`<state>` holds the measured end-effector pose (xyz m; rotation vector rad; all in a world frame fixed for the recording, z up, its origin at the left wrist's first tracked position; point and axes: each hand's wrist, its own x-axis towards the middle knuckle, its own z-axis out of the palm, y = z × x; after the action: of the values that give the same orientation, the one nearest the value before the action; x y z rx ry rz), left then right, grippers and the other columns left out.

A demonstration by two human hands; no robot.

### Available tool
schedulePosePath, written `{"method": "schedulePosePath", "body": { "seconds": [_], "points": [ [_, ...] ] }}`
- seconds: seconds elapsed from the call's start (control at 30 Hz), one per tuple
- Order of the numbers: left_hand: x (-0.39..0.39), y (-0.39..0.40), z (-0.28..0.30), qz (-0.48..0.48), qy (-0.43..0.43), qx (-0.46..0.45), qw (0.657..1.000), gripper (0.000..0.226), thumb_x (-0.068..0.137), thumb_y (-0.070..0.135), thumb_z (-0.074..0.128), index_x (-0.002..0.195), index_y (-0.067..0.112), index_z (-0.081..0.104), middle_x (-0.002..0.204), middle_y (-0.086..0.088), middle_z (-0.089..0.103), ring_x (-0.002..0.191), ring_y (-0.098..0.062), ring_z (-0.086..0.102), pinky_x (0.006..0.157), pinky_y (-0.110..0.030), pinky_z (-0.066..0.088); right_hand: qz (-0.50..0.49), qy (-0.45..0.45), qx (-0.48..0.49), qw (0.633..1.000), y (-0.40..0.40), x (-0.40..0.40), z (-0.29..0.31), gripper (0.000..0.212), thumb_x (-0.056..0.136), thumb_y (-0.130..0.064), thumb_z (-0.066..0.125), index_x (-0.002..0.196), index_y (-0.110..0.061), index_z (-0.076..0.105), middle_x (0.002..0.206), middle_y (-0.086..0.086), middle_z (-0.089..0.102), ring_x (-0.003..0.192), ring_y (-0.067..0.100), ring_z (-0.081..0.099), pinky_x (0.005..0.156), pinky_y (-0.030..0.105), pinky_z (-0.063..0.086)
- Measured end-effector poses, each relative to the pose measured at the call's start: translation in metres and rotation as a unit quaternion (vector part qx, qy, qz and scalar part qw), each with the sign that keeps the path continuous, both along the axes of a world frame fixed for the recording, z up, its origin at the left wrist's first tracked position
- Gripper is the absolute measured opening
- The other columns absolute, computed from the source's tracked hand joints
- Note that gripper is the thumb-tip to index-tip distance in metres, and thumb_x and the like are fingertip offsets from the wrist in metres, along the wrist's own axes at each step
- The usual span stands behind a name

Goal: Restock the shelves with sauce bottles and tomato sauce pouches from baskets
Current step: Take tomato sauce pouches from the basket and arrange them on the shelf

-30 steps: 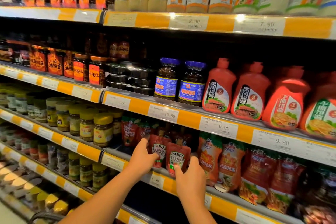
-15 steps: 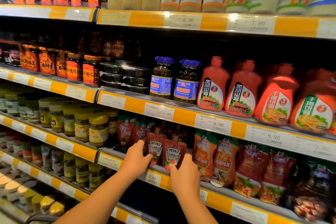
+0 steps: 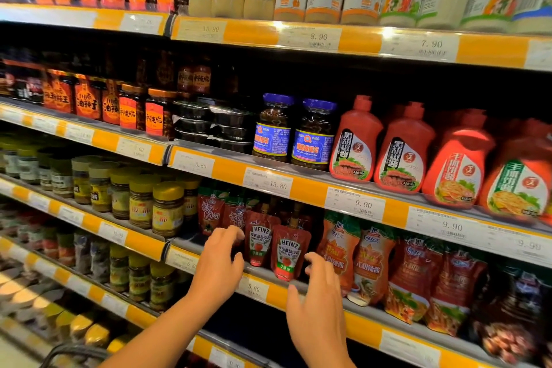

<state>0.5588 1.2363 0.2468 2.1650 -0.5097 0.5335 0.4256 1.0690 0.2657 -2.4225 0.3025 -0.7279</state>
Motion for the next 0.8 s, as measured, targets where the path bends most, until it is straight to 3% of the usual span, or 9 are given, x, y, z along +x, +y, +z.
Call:
{"method": "schedulePosePath", "body": {
  "seconds": [0.07,0.2,0.33,0.53,0.8],
  "points": [
    [-0.004,0.000,-0.005,-0.037,0.011,0.057,0.998,0.029,0.100,0.024,0.062,0.113,0.045,0.048,0.109,0.018,0.046,0.098,-0.005,0.055,0.084,-0.029,0.052,0.025,0.033,-0.096,0.994,0.007,-0.002,-0.003,0.046,0.099,-0.039,0.054,0.140,-0.041,0.034,0.124,-0.019,0.034,0.119,0.009,0.039,0.100,0.030,0.040],
    [-0.005,-0.004,-0.008,-0.049,0.035,0.150,0.987,0.032,0.104,0.046,0.053,0.135,0.044,0.049,0.111,0.015,0.036,0.078,-0.007,0.056,0.069,-0.030,0.054,0.042,0.117,-0.175,0.977,0.013,0.011,-0.005,0.053,0.104,-0.049,0.042,0.154,-0.039,0.027,0.134,-0.009,0.035,0.124,0.020,0.037,0.104,0.040,0.038],
    [-0.002,-0.009,0.000,-0.054,0.045,0.174,0.982,0.031,0.105,0.045,0.051,0.135,0.037,0.053,0.115,0.011,0.031,0.082,-0.010,0.058,0.074,-0.036,0.057,0.041,0.166,-0.186,0.968,0.012,0.026,-0.001,0.058,0.106,-0.052,0.036,0.160,-0.035,0.022,0.143,-0.003,0.035,0.129,0.025,0.037,0.104,0.043,0.040],
    [0.008,-0.016,0.008,-0.073,0.068,0.194,0.976,0.030,0.105,0.037,0.053,0.135,0.034,0.052,0.115,0.003,0.037,0.091,-0.020,0.060,0.085,-0.040,0.057,0.035,0.194,-0.182,0.963,0.015,0.040,0.005,0.054,0.107,-0.049,0.034,0.158,-0.030,0.029,0.151,0.003,0.036,0.134,0.030,0.038,0.108,0.047,0.041],
    [0.013,-0.022,0.011,-0.078,0.082,0.215,0.970,0.029,0.105,0.034,0.053,0.134,0.029,0.054,0.115,-0.001,0.043,0.095,-0.024,0.061,0.088,-0.041,0.055,0.020,0.209,-0.197,0.958,0.014,0.049,0.008,0.047,0.107,-0.048,0.033,0.150,-0.029,0.038,0.146,0.004,0.044,0.130,0.032,0.044,0.103,0.048,0.044]
  ]
}}
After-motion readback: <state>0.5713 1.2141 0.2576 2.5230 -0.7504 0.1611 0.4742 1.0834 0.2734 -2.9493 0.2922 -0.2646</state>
